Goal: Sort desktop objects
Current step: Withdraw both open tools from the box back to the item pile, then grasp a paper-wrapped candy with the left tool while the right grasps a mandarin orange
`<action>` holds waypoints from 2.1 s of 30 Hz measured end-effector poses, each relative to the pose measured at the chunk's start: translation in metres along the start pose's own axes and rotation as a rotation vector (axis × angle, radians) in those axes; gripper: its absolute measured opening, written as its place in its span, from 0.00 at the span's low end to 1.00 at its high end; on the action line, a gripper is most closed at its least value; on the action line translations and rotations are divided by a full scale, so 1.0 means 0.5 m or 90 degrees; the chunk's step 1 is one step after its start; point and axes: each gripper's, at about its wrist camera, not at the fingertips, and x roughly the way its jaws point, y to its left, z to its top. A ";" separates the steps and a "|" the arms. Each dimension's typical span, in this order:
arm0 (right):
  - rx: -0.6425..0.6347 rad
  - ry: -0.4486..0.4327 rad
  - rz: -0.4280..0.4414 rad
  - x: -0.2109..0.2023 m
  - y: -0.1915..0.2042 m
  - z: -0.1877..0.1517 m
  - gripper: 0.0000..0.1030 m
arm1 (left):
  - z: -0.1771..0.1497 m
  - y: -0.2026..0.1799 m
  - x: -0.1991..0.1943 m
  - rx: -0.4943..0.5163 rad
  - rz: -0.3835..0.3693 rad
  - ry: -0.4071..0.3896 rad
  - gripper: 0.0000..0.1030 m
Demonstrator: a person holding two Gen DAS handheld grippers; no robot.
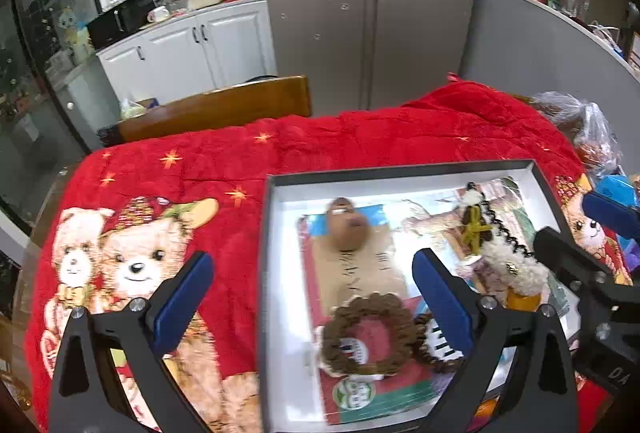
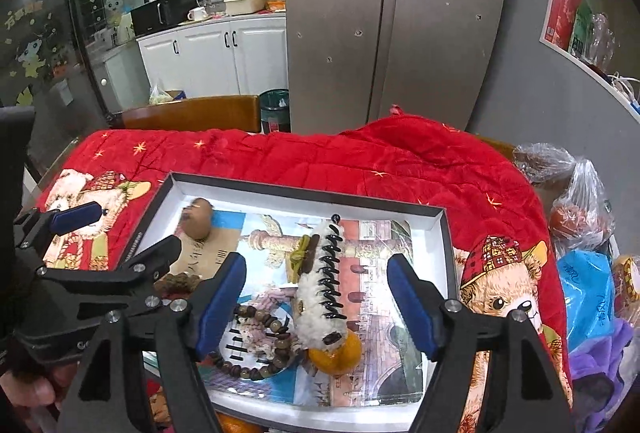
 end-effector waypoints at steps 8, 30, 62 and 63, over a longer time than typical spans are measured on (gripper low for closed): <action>-0.002 -0.038 0.005 -0.069 0.003 0.003 0.73 | 0.005 0.064 -0.106 -0.023 -0.008 -0.048 0.98; -0.016 -0.252 -0.012 -0.521 0.064 -0.151 0.83 | -0.294 0.208 -0.575 -0.118 0.039 -0.258 1.00; 0.131 -0.053 -0.061 -0.304 -0.067 -0.386 0.84 | -0.393 0.207 -0.163 -0.095 -0.017 0.001 1.00; 0.133 -0.045 -0.061 -0.291 -0.072 -0.388 0.84 | -0.392 0.205 -0.151 -0.093 -0.016 0.005 1.00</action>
